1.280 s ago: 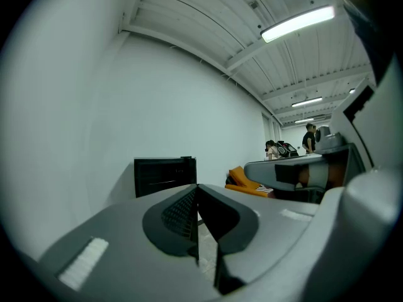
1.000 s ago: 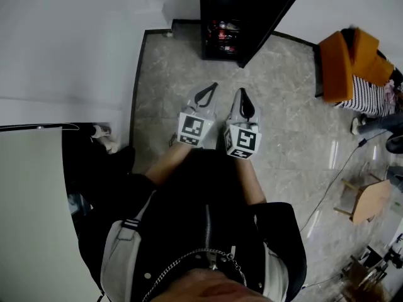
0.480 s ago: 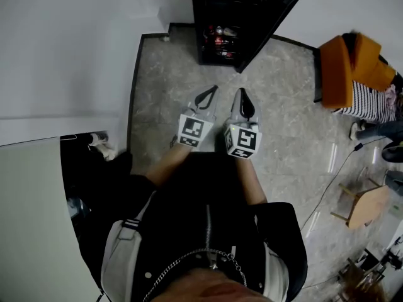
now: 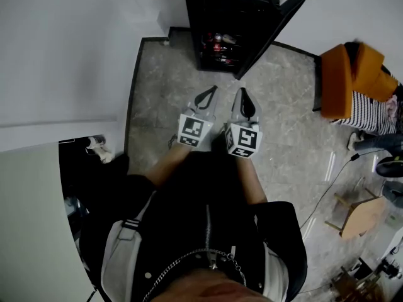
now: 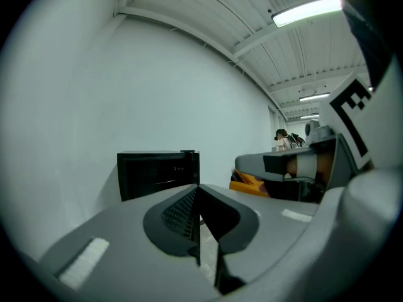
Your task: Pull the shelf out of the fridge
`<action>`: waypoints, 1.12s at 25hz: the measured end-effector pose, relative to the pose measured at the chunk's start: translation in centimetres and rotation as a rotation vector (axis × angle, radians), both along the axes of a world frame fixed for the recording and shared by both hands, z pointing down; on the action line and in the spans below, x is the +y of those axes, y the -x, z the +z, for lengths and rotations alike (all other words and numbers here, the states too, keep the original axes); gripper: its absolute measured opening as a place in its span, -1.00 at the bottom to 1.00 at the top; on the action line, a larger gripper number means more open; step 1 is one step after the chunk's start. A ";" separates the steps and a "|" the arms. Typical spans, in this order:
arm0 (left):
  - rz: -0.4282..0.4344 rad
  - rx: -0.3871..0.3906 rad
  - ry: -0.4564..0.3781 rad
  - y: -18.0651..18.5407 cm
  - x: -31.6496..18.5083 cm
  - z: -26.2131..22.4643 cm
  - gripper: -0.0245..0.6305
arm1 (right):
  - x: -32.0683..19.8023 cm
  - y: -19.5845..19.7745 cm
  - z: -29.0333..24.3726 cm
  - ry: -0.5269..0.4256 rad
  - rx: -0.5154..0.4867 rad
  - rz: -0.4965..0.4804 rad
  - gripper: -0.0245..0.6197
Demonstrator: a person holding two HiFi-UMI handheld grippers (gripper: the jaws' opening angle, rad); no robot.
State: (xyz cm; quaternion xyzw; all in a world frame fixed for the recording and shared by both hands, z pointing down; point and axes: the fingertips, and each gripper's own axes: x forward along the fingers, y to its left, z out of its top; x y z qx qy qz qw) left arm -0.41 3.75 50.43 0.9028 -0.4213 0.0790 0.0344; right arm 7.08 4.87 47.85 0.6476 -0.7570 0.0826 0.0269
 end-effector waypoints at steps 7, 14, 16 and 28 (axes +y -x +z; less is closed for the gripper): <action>-0.040 0.003 0.000 -2.4 -2.6 -0.5 -0.89 | -2.6 -2.5 -0.9 -0.021 -0.004 -0.034 -0.93; -0.096 -0.001 0.003 -4.5 -4.7 -0.4 -0.89 | -3.8 -5.9 -1.2 -0.029 0.002 -0.072 -0.93; -0.121 -0.001 0.007 -4.9 -5.1 -0.4 -0.89 | -4.0 -7.2 -1.1 -0.028 -0.002 -0.075 -0.93; -0.153 -0.124 0.024 -5.1 -5.1 1.1 -0.89 | -4.3 -8.8 -0.3 -0.025 -0.023 -0.105 -0.93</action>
